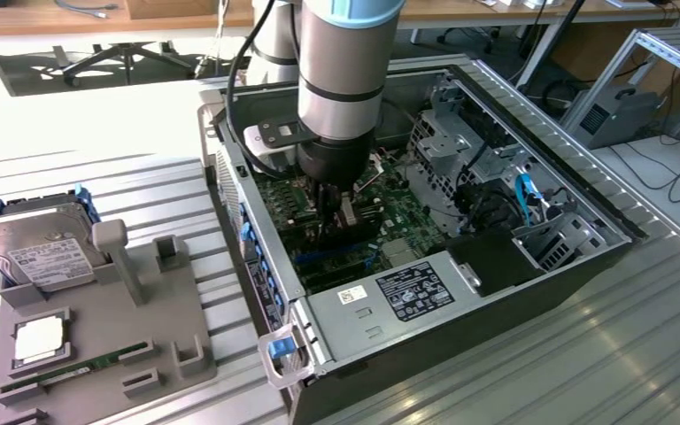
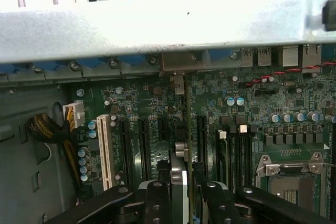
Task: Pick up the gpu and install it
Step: 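Insert the gpu into the slot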
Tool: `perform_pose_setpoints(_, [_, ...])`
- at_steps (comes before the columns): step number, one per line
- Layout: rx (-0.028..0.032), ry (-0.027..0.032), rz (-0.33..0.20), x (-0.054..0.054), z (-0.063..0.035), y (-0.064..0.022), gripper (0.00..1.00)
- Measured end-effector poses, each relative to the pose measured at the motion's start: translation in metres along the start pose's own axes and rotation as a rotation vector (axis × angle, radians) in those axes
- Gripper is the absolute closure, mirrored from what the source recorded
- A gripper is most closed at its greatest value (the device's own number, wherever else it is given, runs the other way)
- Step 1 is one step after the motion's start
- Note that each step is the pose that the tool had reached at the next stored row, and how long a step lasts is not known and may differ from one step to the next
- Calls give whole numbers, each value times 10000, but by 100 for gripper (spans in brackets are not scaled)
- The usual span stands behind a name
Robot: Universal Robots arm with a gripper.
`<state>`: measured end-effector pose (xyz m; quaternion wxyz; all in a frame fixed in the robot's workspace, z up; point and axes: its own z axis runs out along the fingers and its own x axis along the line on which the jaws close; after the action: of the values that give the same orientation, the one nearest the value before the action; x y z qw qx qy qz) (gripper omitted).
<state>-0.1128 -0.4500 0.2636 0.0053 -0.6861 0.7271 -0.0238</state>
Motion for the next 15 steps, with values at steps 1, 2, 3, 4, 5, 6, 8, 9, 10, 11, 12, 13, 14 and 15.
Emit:
perform_pose_setpoints(1, [0,0,0,0,0,0,73])
perform_pose_setpoints(2, [0,-1,0,0,0,0,73])
perform_pose_setpoints(3, [1,-2,0,0,0,0,73])
perform_pose_setpoints(4, [1,-2,0,0,-1,0,73])
perform_pose_setpoints(5, [0,-1,0,0,-3,0,73])
perform_pose_setpoints(6, [-1,0,0,0,-6,0,73])
perform_pose_setpoints(8, [-1,-1,0,0,-17,-1,73])
perform_pose_setpoints(9, [0,-2,1,1,-27,-1,73])
perform_pose_setpoints(10, [1,-4,0,1,-27,-1,73])
perform_pose_setpoints(11, [1,-4,0,0,-27,-1,73])
perform_pose_setpoints(12, [1,-4,0,1,-27,-1,73])
perform_pose_setpoints(13, [0,-2,0,1,-27,-1,73])
perform_pose_setpoints(14, [0,-1,0,1,-27,-1,73])
perform_pose_setpoints(15, [-2,1,0,1,-26,-1,73])
